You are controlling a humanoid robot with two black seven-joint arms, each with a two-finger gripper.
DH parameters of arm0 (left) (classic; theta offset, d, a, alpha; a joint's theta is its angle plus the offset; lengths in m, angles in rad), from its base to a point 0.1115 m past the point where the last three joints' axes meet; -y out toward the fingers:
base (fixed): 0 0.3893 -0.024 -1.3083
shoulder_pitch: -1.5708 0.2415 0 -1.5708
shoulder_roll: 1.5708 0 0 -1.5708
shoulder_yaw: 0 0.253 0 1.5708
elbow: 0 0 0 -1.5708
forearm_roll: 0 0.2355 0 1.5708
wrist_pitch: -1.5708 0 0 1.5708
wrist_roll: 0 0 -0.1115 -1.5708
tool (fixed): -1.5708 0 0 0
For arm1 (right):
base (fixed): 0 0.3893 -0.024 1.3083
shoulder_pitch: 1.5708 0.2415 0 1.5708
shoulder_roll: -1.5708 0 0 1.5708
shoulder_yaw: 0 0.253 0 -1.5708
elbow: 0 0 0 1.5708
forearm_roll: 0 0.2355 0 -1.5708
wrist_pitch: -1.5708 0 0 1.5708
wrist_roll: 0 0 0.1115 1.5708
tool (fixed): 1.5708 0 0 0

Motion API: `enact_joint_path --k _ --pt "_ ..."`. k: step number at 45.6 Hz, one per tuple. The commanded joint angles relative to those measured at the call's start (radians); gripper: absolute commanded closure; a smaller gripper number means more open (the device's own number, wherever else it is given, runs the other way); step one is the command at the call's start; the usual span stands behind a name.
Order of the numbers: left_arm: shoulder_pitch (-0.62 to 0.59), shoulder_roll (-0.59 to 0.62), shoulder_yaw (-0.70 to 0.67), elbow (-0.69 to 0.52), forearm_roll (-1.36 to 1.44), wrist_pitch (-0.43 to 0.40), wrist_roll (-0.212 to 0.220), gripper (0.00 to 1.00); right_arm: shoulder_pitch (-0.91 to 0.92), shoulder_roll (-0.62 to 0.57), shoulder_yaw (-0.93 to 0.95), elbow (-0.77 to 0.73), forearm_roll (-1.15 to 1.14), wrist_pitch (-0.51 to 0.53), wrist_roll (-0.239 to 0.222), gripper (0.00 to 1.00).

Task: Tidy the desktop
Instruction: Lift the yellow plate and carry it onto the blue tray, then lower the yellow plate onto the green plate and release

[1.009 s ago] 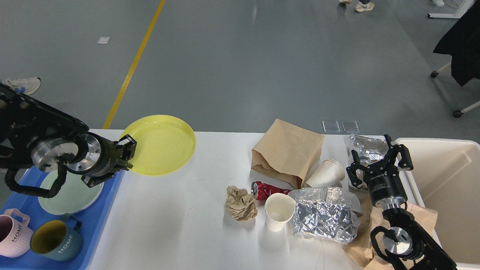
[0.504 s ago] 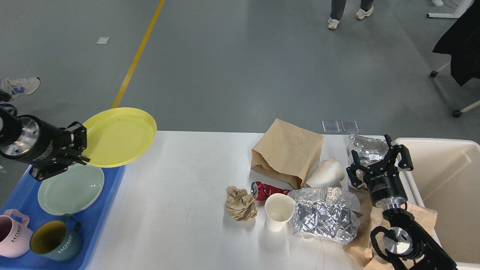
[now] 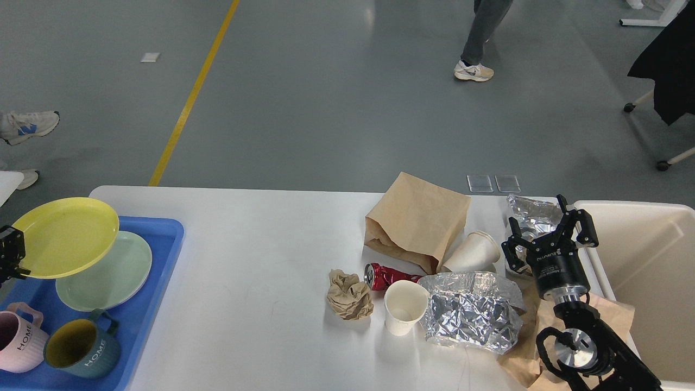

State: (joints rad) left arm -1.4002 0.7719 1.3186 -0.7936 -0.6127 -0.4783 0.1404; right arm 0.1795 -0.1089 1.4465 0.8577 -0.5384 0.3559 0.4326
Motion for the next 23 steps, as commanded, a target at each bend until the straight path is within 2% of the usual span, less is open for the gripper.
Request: enact_joint_path --k 1,9,23 --pt "0.122 -0.016 -0.105 0.073 0.044 0.023 0.002 1.00 0.000 0.000 0.000 0.000 0.000 0.000 0.000 0.00" --pt "0.225 -0.052 -0.211 0.117 0.085 0.089 0.019 1.00 0.000 0.000 0.000 0.000 0.000 0.000 0.000 0.00" --pt "0.256 -0.117 -0.239 0.145 0.100 0.185 0.019 1.00 0.000 0.000 0.000 0.000 0.000 0.000 0.000 0.00"
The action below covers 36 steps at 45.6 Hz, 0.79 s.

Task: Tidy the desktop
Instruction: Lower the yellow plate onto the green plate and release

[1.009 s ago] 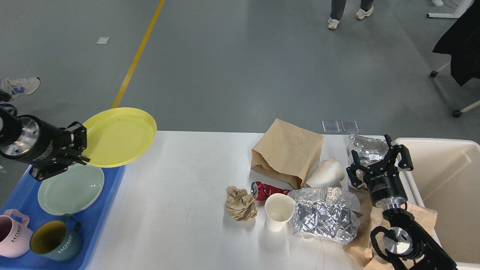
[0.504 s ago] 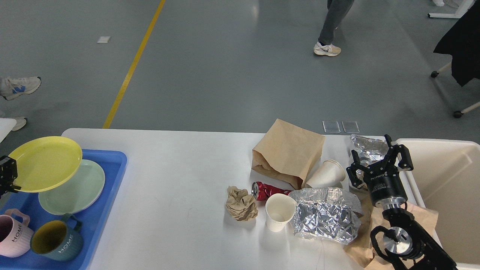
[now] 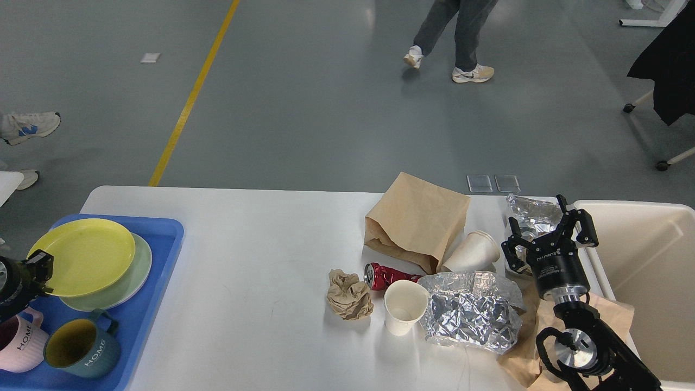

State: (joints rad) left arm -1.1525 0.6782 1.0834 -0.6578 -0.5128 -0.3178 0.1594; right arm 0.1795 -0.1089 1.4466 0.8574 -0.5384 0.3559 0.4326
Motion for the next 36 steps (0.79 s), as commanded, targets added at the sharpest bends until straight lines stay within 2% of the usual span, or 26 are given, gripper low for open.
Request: enact_joint_path --k 1,18,21,24,28,36 --pt "0.011 -0.029 -0.003 0.009 0.002 0.026 0.000 1.00 0.000 0.000 0.000 0.000 0.000 0.000 0.000 0.00" --pt "0.031 -0.059 -0.010 0.011 0.002 0.028 0.000 1.00 0.000 0.000 0.000 0.000 0.000 0.000 0.000 0.00" --pt "0.031 -0.059 -0.010 0.011 0.002 0.029 0.000 0.98 0.000 0.000 0.000 0.000 0.000 0.000 0.000 0.00" --pt "0.031 -0.057 -0.010 0.009 0.002 0.029 -0.001 0.88 0.000 0.000 0.000 0.000 0.000 0.000 0.000 0.00" --pt "0.030 -0.057 -0.011 0.009 0.000 0.031 -0.003 0.61 0.000 0.000 0.000 0.000 0.000 0.000 0.000 0.00" --pt "0.030 -0.059 -0.026 0.009 0.002 0.080 -0.003 0.41 0.000 0.000 0.000 -0.001 0.000 0.000 0.000 0.00"
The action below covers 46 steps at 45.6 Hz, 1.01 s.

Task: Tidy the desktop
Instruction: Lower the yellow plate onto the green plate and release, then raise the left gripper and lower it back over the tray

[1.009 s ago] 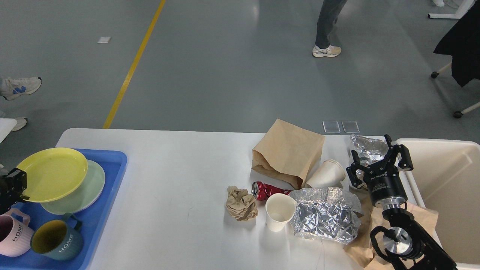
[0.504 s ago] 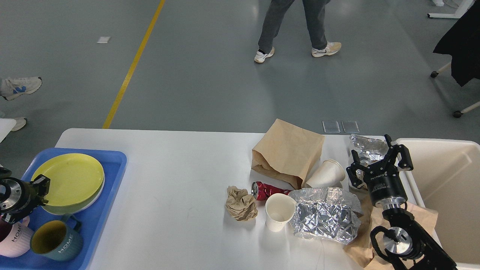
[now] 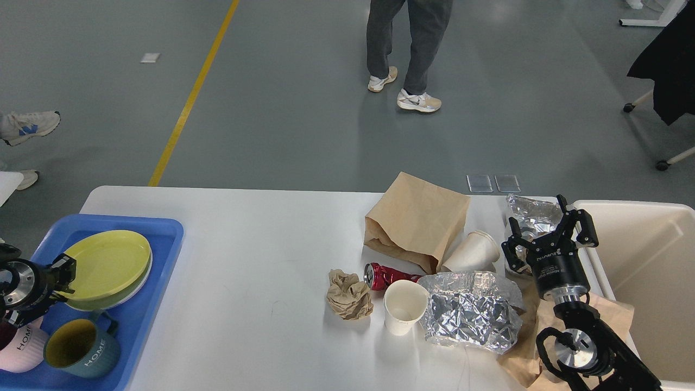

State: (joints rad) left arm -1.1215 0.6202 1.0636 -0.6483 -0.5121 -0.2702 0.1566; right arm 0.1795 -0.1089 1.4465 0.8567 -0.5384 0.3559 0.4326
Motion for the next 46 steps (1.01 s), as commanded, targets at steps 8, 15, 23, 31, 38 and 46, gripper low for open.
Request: enact_joint_path --k 8,15,23,31,38,46 --pt "-0.011 0.009 -0.008 -0.001 0.001 0.054 0.000 0.24 0.000 0.000 0.000 0.001 0.000 0.000 0.000 0.00" --pt "-0.083 0.038 -0.069 -0.001 0.021 0.037 -0.002 0.05 0.000 0.000 0.000 0.001 0.000 0.000 0.000 0.00" --pt "-0.086 0.091 -0.428 -0.004 0.040 0.036 -0.002 0.04 0.000 0.000 0.000 -0.001 0.000 0.000 0.000 0.00" --pt "0.057 0.119 -0.882 -0.004 0.047 0.036 -0.017 0.04 0.000 0.000 0.000 -0.001 0.000 0.000 0.000 0.00" --pt "0.270 0.086 -1.391 -0.004 0.055 0.017 -0.017 0.04 0.000 0.000 0.000 -0.001 0.000 0.000 0.000 0.00" --pt "0.413 -0.011 -1.749 -0.013 0.156 -0.085 -0.019 0.04 0.000 0.000 0.000 0.001 0.000 0.000 0.000 0.00"
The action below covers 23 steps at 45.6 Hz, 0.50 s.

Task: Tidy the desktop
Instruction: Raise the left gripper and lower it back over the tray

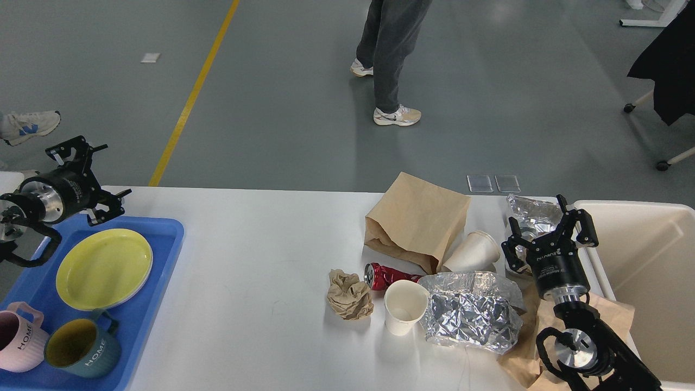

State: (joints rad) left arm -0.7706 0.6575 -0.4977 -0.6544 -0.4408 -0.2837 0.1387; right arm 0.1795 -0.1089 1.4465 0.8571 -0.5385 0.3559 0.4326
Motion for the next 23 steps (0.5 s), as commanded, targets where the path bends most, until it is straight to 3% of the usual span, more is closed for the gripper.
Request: enact_joint_path --k 1,4,7,10,15,17,20,23 --pt "0.066 -0.052 -0.203 -0.007 0.105 -0.087 -0.002 0.04 0.000 0.000 0.000 0.000 0.000 0.000 0.000 0.00" --pt "0.089 -0.061 -0.242 -0.011 0.131 -0.098 -0.005 0.04 0.000 0.000 0.000 0.000 0.000 0.000 0.000 0.00" --pt "0.135 -0.087 -0.300 -0.037 0.131 -0.100 -0.037 0.04 0.000 0.000 0.000 0.000 0.000 0.000 0.000 0.00" --pt "0.198 -0.113 -0.412 -0.082 0.134 -0.100 -0.134 0.04 0.000 0.000 0.000 0.000 0.000 0.000 0.000 0.00" --pt "0.353 -0.192 -0.565 -0.194 0.160 -0.109 -0.373 0.04 0.000 0.000 0.000 0.000 0.000 0.000 0.000 0.00" --pt "0.410 -0.231 -0.611 -0.263 0.203 -0.109 -0.445 0.04 0.000 0.000 0.000 0.000 0.000 0.000 0.000 0.00" --pt "0.503 -0.292 -0.656 -0.370 0.290 -0.101 -0.501 0.04 0.000 0.000 0.000 0.000 0.000 0.000 0.000 0.00" --pt "0.632 -0.402 -0.798 -0.428 0.446 -0.098 -0.495 0.04 0.000 0.000 0.000 0.000 0.000 0.000 0.000 0.00"
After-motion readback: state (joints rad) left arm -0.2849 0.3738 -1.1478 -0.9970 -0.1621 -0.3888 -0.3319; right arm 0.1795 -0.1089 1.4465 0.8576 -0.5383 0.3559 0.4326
